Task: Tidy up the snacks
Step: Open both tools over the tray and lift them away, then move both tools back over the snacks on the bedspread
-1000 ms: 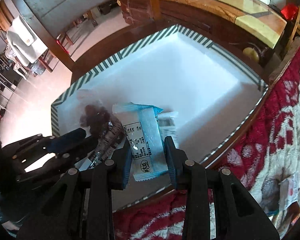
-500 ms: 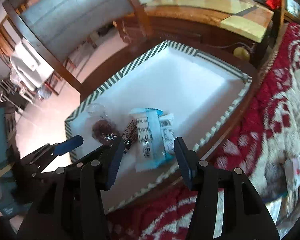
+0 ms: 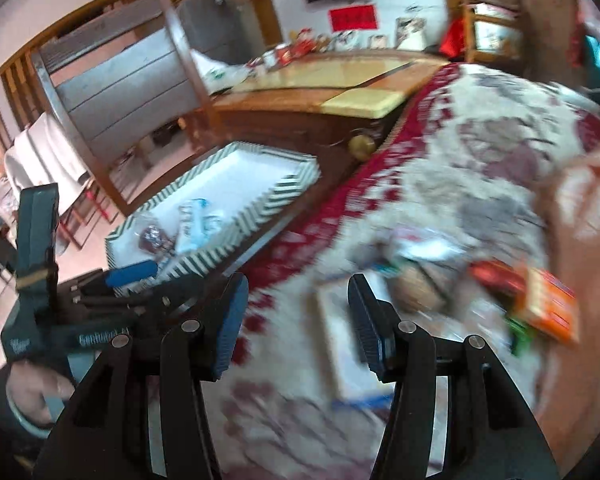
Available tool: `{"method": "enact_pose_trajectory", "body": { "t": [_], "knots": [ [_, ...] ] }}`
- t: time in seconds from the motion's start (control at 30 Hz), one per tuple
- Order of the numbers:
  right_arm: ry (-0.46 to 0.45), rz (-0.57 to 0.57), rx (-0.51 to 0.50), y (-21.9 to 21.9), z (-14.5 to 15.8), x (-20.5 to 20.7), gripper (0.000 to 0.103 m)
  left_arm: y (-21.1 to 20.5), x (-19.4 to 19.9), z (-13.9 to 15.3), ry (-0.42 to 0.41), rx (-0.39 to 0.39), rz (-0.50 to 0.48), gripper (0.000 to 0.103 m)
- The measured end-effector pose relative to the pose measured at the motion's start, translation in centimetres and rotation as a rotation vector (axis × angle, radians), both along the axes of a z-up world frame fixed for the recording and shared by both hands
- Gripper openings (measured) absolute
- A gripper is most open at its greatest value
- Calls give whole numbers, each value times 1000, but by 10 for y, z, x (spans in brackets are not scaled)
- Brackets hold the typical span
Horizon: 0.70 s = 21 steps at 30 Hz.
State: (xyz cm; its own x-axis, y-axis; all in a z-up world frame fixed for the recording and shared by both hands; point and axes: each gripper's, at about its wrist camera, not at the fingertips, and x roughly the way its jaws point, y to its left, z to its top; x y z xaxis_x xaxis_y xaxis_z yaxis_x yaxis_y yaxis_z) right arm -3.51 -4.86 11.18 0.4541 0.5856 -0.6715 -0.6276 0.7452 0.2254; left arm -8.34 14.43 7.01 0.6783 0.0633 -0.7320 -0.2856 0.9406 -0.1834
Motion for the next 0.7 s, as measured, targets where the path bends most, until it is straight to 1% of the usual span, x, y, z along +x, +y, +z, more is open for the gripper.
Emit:
{"method": "enact_pose_trajectory", "body": {
  "t": [0.03, 0.1, 0.17, 0.23, 0.33, 0.37, 0.4, 0.43, 0.5, 0.6, 0.7],
  "knots": [
    [-8, -18, 0, -13, -1, -4, 56, -6, -1, 0, -10, 23, -15, 90],
    [-39, -50, 9, -38, -2, -13, 57, -17, -3, 0, -29, 62, -49, 90],
    [-64, -76, 23, -59, -4, -22, 57, -24, -5, 1, -39, 77, -87, 91],
    [-82, -91, 22, -71, -7, -30, 57, -29, -3, 0, -42, 87, -104, 93],
    [-106, -104, 31, -86, -11, -42, 57, -32, -1, -3, -34, 104, -111, 93],
    [-113, -111, 43, -91, -13, -45, 59, -32, -1, -4, -32, 108, -113, 93],
    [-113, -114, 53, -94, -15, -47, 63, -34, -1, -4, -33, 111, -116, 93],
    [-112, -117, 56, -95, -18, -48, 70, -35, -2, -4, -35, 116, -117, 93],
    [-98, -122, 49, -94, -23, -45, 71, -38, -3, -4, -40, 127, -122, 94],
    [-71, -97, 66, -91, -29, -44, 71, -41, -4, -4, -39, 148, -131, 95],
    [-57, -83, 26, -83, -36, -43, 71, -43, -4, -4, -32, 158, -138, 96]
  ]
}}
